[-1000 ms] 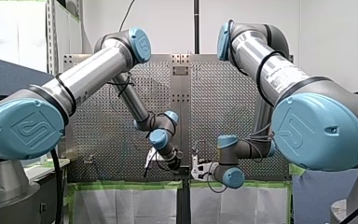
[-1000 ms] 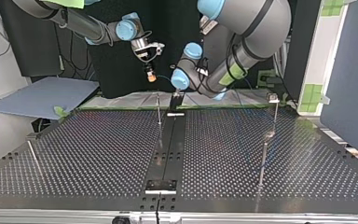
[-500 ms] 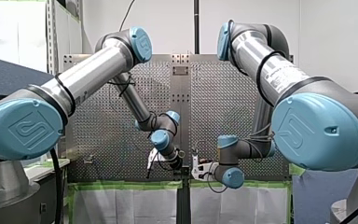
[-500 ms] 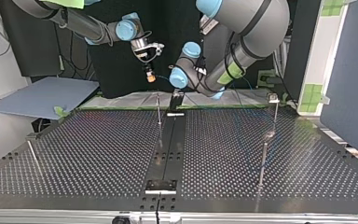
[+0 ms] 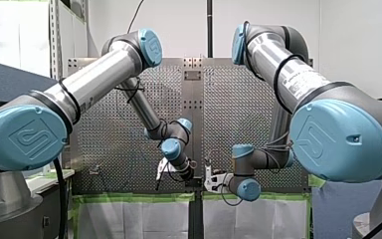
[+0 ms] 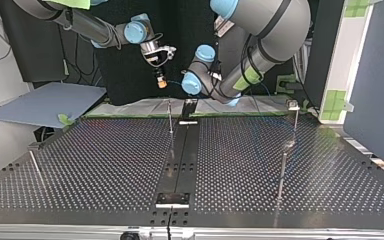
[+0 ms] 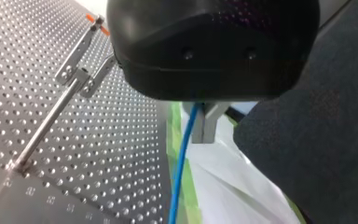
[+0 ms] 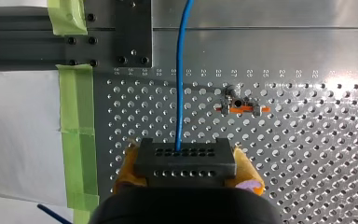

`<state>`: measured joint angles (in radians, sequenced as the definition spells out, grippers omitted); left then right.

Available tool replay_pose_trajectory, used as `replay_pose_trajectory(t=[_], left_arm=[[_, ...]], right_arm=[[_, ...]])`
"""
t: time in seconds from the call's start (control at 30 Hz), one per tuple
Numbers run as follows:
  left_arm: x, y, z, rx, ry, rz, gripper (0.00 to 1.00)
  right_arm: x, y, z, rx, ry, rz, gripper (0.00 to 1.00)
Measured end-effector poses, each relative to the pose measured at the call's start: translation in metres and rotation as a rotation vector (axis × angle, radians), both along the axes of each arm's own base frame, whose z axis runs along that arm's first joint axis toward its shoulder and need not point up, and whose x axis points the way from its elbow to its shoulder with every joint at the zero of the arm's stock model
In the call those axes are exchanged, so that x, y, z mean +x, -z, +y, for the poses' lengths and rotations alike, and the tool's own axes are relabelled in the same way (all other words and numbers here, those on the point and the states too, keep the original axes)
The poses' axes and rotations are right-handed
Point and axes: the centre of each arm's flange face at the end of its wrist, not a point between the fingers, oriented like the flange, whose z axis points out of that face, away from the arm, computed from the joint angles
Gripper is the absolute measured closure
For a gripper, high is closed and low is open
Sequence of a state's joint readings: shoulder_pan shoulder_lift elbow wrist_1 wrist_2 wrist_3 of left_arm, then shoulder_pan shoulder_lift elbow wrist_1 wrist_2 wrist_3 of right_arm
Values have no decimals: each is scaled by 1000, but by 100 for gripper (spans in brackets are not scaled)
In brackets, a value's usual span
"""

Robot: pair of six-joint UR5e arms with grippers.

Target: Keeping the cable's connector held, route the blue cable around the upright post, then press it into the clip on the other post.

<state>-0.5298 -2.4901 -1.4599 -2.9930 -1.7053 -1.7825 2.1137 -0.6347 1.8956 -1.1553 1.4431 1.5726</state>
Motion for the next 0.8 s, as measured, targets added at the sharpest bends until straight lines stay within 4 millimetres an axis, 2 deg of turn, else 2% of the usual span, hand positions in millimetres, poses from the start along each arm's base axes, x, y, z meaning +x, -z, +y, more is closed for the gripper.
replay_pose_trajectory(t=[0.47, 0.8], left_arm=[[-4, -2, 3, 124, -40, -51, 99], [-13, -3, -9, 132, -57, -85, 99]], right_arm=[[-7, 2, -4, 13, 35, 15, 100], [-14, 3, -8, 15, 73, 36, 100]])
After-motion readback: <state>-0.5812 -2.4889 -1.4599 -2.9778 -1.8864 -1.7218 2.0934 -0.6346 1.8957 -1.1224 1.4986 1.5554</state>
